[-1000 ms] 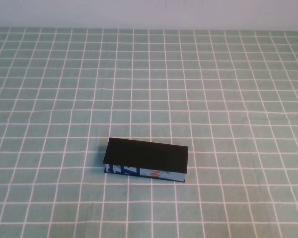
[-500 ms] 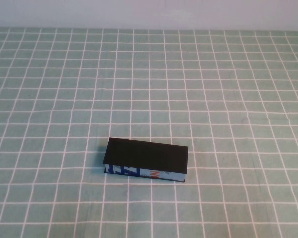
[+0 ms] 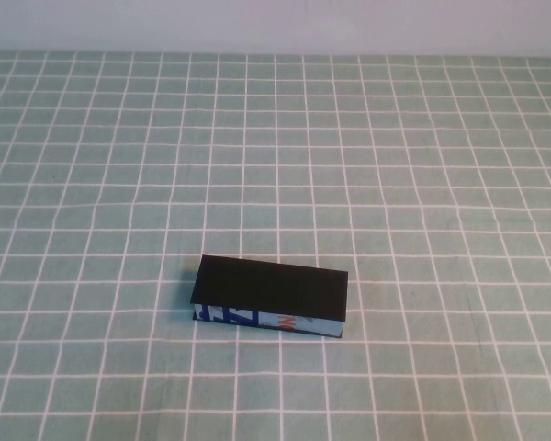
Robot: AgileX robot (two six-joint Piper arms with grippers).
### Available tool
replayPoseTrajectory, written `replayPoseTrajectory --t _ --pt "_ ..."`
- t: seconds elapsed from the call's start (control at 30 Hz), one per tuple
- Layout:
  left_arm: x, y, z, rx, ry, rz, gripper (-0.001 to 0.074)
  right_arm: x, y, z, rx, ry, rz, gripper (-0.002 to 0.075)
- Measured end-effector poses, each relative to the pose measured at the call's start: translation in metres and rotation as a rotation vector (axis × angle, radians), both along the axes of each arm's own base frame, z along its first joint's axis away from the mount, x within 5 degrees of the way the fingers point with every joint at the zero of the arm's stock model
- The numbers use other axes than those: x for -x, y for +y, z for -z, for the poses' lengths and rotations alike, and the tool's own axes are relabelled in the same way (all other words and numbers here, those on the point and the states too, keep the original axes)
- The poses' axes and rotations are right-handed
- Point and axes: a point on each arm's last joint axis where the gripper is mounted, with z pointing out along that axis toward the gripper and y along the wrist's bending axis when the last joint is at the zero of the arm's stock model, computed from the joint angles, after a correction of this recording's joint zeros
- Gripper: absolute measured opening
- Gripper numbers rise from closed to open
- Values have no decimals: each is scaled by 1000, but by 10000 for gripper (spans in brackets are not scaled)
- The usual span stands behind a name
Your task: Return glasses to glasses case
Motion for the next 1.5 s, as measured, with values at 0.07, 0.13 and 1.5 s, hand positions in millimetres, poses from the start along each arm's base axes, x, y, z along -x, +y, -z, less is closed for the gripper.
replayPoseTrajectory --t 0.07,0.13,1.5 --pt "0 0 0 0 0 0 1 0 0 0 0 0 0 -12" --pt "0 0 0 0 0 0 1 0 0 0 -1 -2 0 -11" --pt "0 0 0 -1 0 0 1 0 -11 80 -262 -41 316 -12"
